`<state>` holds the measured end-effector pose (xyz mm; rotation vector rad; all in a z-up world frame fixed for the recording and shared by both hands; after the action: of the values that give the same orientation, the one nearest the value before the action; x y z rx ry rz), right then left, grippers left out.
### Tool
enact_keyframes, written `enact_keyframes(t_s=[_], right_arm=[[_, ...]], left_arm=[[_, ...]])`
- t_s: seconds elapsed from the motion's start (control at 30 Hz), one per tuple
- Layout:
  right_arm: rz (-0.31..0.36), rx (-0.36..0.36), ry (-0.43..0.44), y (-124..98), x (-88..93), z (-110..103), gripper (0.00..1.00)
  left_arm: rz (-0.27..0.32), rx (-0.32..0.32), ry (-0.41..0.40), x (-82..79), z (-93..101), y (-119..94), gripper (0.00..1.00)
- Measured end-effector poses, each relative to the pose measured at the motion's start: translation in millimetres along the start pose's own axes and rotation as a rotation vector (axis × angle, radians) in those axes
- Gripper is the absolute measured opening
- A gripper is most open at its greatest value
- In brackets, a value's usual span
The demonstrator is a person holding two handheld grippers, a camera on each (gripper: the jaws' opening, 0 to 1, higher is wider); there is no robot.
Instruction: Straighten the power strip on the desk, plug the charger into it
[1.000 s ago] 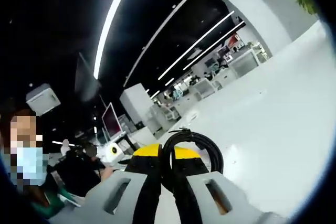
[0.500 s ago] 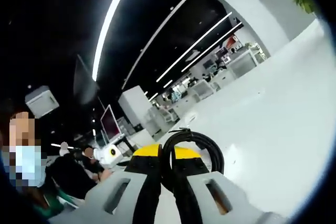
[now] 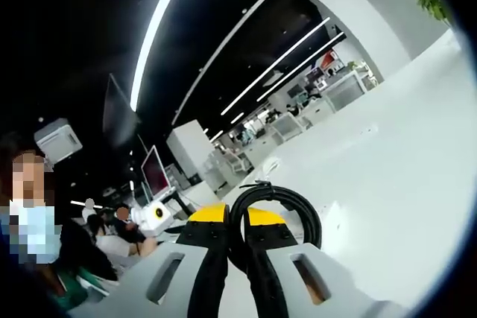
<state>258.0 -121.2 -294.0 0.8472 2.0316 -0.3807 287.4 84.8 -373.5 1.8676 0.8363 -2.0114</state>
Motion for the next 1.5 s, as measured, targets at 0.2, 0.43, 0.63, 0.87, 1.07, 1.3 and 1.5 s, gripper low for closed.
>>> enact_keyframes(t_s=[0.2, 0.43, 0.63, 0.87, 1.07, 1.3, 1.5], right_arm=[[-0.01, -0.007, -0.007, 11, 7.0, -2, 0.07], [-0.01, -0.012, -0.027, 14, 16.2, -4, 0.07], [-0.016, -0.005, -0.059, 20, 20.0, -4, 0.07], [-0.044, 0.048, -0.176, 31, 29.8, -6, 0.08], [-0.029, 0.055, -0.18, 31, 30.6, -5, 0.09], [-0.013, 0.042, -0.142, 28, 31.8, -2, 0.09], [-0.03, 0.051, -0.28, 30, 42.0, -6, 0.09]], left_arm=[[-0.004, 0.002, 0.001, 0.8, 0.3, 0, 0.21], [-0.005, -0.002, 0.001, 1.1, -0.4, 0, 0.21], [-0.009, 0.002, 0.004, 1.3, 0.1, 1, 0.21], [-0.013, 0.0, 0.003, 2.1, -0.6, 1, 0.21], [-0.016, 0.002, 0.003, 3.2, 0.1, 1, 0.21], [-0.024, 0.004, 0.006, 4.5, 1.1, 3, 0.21], [-0.03, 0.003, 0.003, 5.4, -0.2, 3, 0.21]])
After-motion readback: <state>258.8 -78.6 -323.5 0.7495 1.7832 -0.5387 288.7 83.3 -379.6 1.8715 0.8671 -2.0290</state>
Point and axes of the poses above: the point that each gripper's makers call its tool centre point, and the gripper's own axes: y roughly forward along the fingers, z roughly to its right, x roughly out of its underside, the point moved 1 cm from there along -y, roughly backward along the fingers, and after that the axes turned 4 degrees about y, right-handed, at the moved point
